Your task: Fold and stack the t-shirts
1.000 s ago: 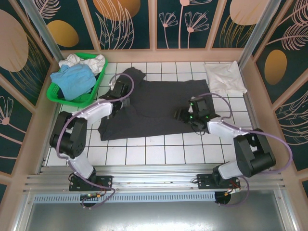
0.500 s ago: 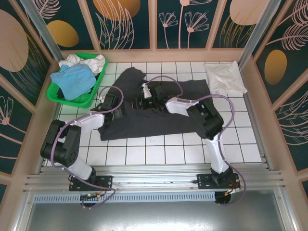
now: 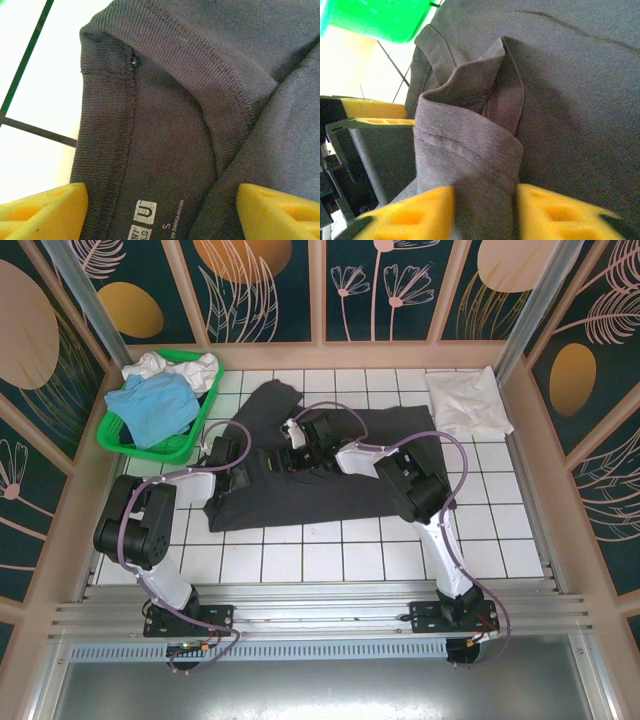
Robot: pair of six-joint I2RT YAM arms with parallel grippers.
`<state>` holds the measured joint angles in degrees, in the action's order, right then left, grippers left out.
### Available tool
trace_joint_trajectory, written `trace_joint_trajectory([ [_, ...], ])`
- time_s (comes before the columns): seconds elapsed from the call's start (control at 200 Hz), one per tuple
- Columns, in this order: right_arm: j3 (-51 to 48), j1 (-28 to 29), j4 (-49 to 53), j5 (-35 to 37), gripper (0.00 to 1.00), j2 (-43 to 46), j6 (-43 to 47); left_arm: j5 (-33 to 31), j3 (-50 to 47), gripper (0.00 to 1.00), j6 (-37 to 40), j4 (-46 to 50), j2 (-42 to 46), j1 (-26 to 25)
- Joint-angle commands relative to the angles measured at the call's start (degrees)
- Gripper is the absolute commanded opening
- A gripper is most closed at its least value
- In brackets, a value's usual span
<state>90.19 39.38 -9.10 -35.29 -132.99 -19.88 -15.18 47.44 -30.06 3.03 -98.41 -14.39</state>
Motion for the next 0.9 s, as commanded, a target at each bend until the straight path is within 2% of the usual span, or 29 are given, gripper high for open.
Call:
trace_joint_trajectory([
  [0.0, 2.4, 0.3, 0.2, 0.0, 0.20, -1.0, 0.1, 1.6, 0.7, 0.77, 0.7, -0.6, -2.2, 1.3],
  [0.025, 2.1, 0.1, 0.2, 0.7, 0.15, -0.6, 0.1, 1.6, 0.6, 0.77, 0.6, -0.6, -2.3, 1.5],
  [0.065, 1.1, -0.1, 0.0, 1.6, 0.10, 0.4, -0.2, 1.9, 0.3, 0.71, 0.6, -0.7, -2.5, 1.9],
  [0.175, -3.7, 0.0, -2.0, 5.2, 0.06, 5.6, -0.3, 2.4, -0.1, 0.68, 0.4, -0.4, -2.2, 2.7],
  [0.355, -13.7, 1.1, -7.8, 16.0, 0.07, 14.4, 1.3, 2.0, -0.2, 0.59, 0.6, -0.1, -2.4, 2.9],
  [0.45, -16.1, 0.9, -9.1, 21.7, 0.09, 13.4, 1.4, 1.9, -0.1, 0.53, 0.7, 0.0, -2.7, 3.0],
  [0.52, -15.1, 0.1, -8.0, 20.4, 0.15, 10.6, 0.7, 1.9, -0.1, 0.50, 0.8, 0.1, -2.8, 3.0],
  [0.56, -14.3, -0.1, -7.4, 20.0, 0.28, 9.2, 0.2, 2.0, -0.3, 0.51, 0.8, 0.0, -2.6, 3.0],
  [0.576, -14.0, -0.2, -7.3, 20.0, 0.30, 8.9, 0.1, 2.0, -0.3, 0.51, 0.8, 0.0, -2.7, 3.0],
  [0.726, -11.4, -0.2, -2.8, 22.1, 0.33, 7.7, 0.9, 3.2, 0.6, 0.54, 1.2, 0.8, -2.5, 3.0],
  [0.896, -11.9, -0.2, -1.9, 22.8, 0.36, 9.8, 1.1, 9.9, 1.6, 0.67, 3.2, -2.1, 1.6, 3.0],
])
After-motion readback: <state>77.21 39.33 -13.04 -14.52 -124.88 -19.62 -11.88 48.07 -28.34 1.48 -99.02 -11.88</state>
